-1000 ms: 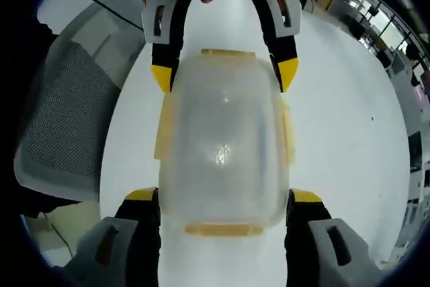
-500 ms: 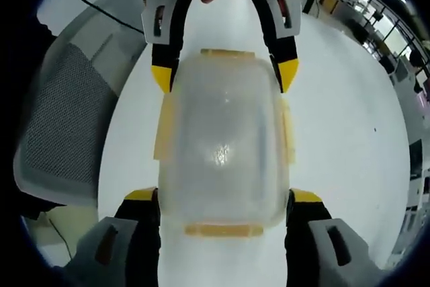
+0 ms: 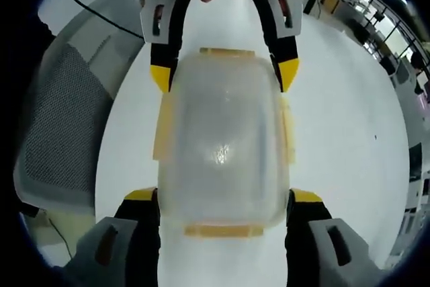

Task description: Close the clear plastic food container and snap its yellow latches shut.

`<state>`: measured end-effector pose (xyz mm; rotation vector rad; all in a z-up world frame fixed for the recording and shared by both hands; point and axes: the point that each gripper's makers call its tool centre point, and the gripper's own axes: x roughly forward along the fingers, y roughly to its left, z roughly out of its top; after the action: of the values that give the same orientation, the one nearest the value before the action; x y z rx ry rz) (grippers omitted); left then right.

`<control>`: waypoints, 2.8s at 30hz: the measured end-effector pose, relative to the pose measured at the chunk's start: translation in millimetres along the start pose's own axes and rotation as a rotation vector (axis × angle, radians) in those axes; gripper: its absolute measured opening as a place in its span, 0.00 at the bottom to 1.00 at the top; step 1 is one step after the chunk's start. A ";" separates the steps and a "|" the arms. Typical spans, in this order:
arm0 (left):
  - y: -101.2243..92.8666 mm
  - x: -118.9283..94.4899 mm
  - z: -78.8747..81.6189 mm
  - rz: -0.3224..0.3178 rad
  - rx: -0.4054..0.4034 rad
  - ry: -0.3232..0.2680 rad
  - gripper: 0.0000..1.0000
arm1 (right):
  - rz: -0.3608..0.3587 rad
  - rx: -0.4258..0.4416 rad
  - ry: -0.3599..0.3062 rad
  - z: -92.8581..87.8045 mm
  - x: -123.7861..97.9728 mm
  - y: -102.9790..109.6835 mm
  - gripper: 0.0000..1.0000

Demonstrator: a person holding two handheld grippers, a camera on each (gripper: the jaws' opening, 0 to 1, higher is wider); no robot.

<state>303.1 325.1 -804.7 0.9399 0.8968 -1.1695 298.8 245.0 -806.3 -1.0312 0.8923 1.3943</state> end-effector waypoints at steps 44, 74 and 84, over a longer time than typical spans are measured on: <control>41.6 -1.9 -22.3 -0.043 0.054 -0.017 0.76 | -0.029 0.069 0.049 22.1 9.7 -35.2 0.74; 84.2 3.1 -28.8 -0.049 0.054 -0.018 0.78 | -0.039 0.085 0.035 28.0 13.5 -76.1 0.75; 99.3 4.5 -29.9 -0.043 0.058 -0.011 0.78 | -0.047 0.091 0.027 29.6 14.2 -91.6 0.75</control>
<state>399.0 364.7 -806.9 0.9646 0.8814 -1.2417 387.4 285.2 -806.1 -0.9975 0.9367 1.2922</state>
